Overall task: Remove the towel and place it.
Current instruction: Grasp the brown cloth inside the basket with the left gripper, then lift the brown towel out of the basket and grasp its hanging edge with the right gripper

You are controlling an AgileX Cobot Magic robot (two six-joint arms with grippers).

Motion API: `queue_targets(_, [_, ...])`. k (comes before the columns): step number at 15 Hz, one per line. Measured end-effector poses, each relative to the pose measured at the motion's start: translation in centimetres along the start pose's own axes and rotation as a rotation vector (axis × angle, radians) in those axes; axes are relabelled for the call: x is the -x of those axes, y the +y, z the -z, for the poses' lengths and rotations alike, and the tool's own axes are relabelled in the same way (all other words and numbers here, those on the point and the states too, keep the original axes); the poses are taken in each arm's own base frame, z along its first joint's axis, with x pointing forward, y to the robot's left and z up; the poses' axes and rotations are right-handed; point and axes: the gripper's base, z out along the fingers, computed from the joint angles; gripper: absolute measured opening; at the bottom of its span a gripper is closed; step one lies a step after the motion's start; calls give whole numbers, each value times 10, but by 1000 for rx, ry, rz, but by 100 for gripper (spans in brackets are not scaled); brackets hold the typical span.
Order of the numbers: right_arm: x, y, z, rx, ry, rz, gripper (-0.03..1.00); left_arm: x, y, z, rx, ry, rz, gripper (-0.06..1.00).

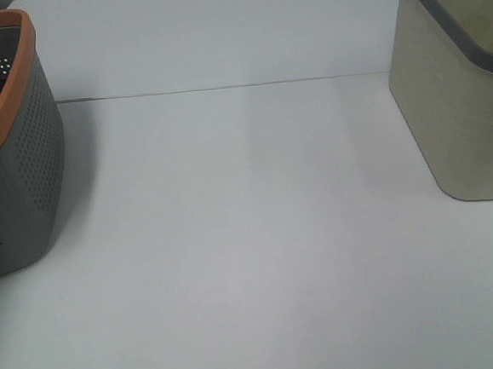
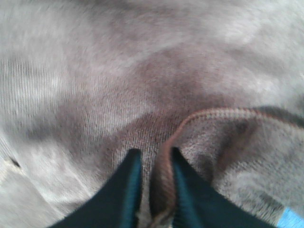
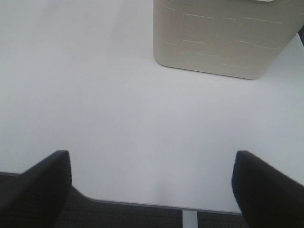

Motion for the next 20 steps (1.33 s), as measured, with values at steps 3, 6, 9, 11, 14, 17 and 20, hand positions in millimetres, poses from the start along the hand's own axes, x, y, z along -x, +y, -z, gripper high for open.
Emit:
queue_targets(3, [0,0,0,0,0,0,90,0,0,0,5,-2,6,5])
queue_targets(6, [0,0,0,0,0,0,90,3,1,24,49,-16,-3,0])
queue_targets(9, [0,0,0,0,0,0,90,6,-3,76,111,-45,-8,0])
queue_targets(11, [0,0,0,0,0,0,90,8,-15,126,147,-87,4,0])
queue_targets(14, [0,0,0,0,0,0,90,9,-37,189,213,-166,3,0])
queue_targets(17, [0,0,0,0,0,0,90,7,-72,270,356,-301,-7,0])
queue_targets(20, [0,0,0,0,0,0,90,19,-105,316,442,-462,-49,0])
